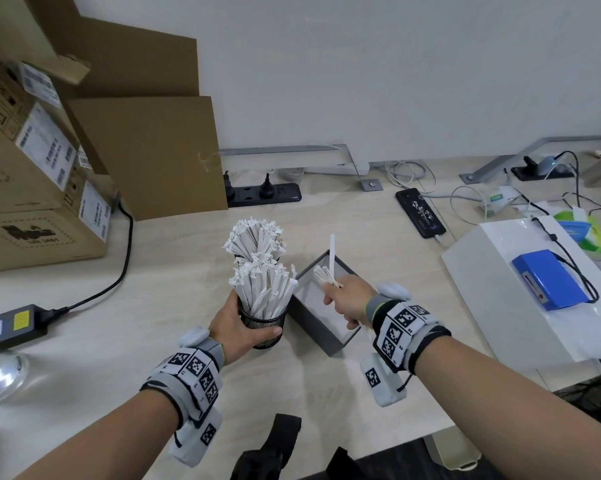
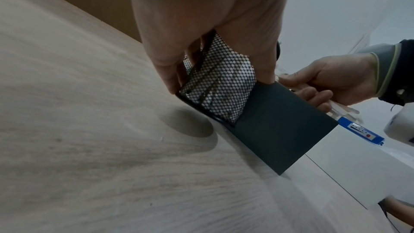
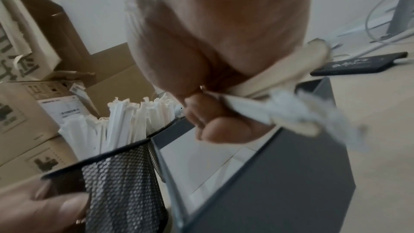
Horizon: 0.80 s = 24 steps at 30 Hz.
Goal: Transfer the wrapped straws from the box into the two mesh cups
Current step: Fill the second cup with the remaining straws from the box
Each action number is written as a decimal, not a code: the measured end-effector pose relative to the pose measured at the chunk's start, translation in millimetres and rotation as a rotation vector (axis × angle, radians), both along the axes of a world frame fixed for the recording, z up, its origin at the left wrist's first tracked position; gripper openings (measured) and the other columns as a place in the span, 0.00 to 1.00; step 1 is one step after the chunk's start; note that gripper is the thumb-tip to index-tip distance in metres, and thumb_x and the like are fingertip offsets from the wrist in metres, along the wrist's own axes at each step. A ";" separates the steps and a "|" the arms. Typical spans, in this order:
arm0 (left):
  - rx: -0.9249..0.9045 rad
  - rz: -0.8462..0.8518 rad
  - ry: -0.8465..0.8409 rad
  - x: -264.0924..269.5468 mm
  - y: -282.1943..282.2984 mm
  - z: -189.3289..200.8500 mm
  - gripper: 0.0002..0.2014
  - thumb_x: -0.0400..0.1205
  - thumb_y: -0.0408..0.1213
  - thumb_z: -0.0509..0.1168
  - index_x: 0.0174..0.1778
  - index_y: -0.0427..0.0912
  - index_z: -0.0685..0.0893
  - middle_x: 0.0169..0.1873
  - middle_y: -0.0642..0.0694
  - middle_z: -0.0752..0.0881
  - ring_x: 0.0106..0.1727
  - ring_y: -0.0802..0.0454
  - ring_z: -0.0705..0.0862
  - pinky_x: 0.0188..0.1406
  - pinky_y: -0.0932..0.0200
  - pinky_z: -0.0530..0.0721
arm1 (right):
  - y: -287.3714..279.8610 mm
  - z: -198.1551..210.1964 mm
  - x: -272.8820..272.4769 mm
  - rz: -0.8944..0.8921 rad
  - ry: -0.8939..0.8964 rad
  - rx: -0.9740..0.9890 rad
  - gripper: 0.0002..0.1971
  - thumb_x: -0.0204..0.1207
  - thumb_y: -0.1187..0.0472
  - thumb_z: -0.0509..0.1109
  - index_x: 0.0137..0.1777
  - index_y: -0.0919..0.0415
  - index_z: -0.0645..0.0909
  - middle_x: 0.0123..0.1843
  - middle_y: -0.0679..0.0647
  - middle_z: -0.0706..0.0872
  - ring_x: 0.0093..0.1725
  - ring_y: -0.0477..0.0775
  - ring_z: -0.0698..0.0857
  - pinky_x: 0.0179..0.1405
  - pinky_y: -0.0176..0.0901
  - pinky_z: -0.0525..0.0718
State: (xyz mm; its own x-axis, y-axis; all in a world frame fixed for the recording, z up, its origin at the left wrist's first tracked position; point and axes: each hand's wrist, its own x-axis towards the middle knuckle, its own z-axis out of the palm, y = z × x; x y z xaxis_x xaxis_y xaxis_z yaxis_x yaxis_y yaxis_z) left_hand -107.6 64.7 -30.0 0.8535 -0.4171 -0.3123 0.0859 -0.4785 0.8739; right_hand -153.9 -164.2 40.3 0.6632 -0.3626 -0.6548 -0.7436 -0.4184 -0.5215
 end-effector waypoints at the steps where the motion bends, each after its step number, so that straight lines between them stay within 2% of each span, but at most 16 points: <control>1: -0.001 0.001 -0.003 -0.1 0.1 0.1 0.45 0.64 0.40 0.86 0.74 0.49 0.69 0.55 0.58 0.82 0.60 0.55 0.81 0.60 0.62 0.74 | 0.1 0.5 -1.6 0.046 -0.016 -0.059 0.18 0.83 0.49 0.57 0.41 0.60 0.81 0.33 0.54 0.76 0.29 0.58 0.76 0.23 0.41 0.77; 4: -0.004 -0.004 -0.008 0.7 -1.1 1.1 0.45 0.64 0.41 0.86 0.74 0.50 0.69 0.55 0.59 0.82 0.60 0.55 0.81 0.61 0.61 0.75 | -0.5 0.2 -8.0 0.202 -0.096 -0.248 0.21 0.84 0.47 0.54 0.45 0.62 0.82 0.38 0.57 0.83 0.40 0.64 0.84 0.36 0.47 0.80; 6: -0.003 -0.011 -0.013 1.4 -2.9 1.2 0.45 0.64 0.41 0.86 0.74 0.50 0.69 0.55 0.60 0.82 0.61 0.55 0.81 0.62 0.60 0.76 | -2.4 -1.9 -12.7 0.268 -0.147 -0.351 0.21 0.85 0.47 0.52 0.47 0.62 0.81 0.42 0.56 0.85 0.44 0.63 0.84 0.44 0.50 0.79; 9: 0.001 -0.010 -0.013 2.3 -4.4 -0.5 0.44 0.64 0.41 0.86 0.73 0.51 0.70 0.54 0.61 0.83 0.61 0.55 0.82 0.64 0.59 0.77 | -8.3 -4.8 -19.1 0.326 -0.222 -0.438 0.19 0.86 0.46 0.51 0.45 0.58 0.76 0.36 0.52 0.81 0.40 0.63 0.81 0.39 0.49 0.77; 13: 0.026 0.000 -0.024 2.1 -5.8 0.8 0.43 0.64 0.39 0.86 0.73 0.49 0.71 0.53 0.58 0.82 0.58 0.56 0.81 0.58 0.63 0.74 | -11.9 -4.9 -27.7 0.361 -0.323 -0.495 0.14 0.86 0.48 0.54 0.42 0.54 0.68 0.27 0.49 0.73 0.33 0.63 0.75 0.32 0.47 0.71; 15: 0.034 -0.005 -0.024 2.9 -5.1 -0.3 0.43 0.64 0.39 0.86 0.73 0.48 0.71 0.54 0.56 0.83 0.57 0.55 0.81 0.58 0.63 0.74 | -12.5 -4.5 -30.2 0.343 -0.394 -0.492 0.12 0.85 0.49 0.56 0.41 0.54 0.69 0.26 0.50 0.73 0.32 0.64 0.74 0.31 0.47 0.71; 19: 0.050 0.002 -0.038 4.9 -2.7 -4.1 0.43 0.64 0.42 0.86 0.73 0.48 0.71 0.56 0.56 0.83 0.58 0.54 0.81 0.58 0.61 0.75 | -13.0 -0.1 -33.3 0.361 -0.516 -0.476 0.14 0.85 0.50 0.57 0.46 0.59 0.74 0.23 0.50 0.70 0.28 0.62 0.72 0.30 0.47 0.71; 22: 0.049 0.019 -0.033 5.8 -0.4 -6.0 0.43 0.64 0.40 0.86 0.72 0.48 0.71 0.57 0.55 0.83 0.58 0.54 0.80 0.58 0.61 0.75 | -7.1 5.8 -33.6 0.439 -0.641 -0.445 0.15 0.82 0.44 0.52 0.40 0.53 0.69 0.21 0.47 0.68 0.25 0.57 0.69 0.26 0.45 0.65; 24: 0.056 0.027 -0.025 6.6 2.7 -10.2 0.43 0.62 0.41 0.86 0.71 0.49 0.71 0.59 0.53 0.83 0.60 0.53 0.81 0.58 0.61 0.75 | 0.7 6.5 -32.6 0.534 -0.669 -0.429 0.16 0.81 0.42 0.50 0.40 0.52 0.68 0.23 0.47 0.68 0.25 0.57 0.69 0.27 0.44 0.65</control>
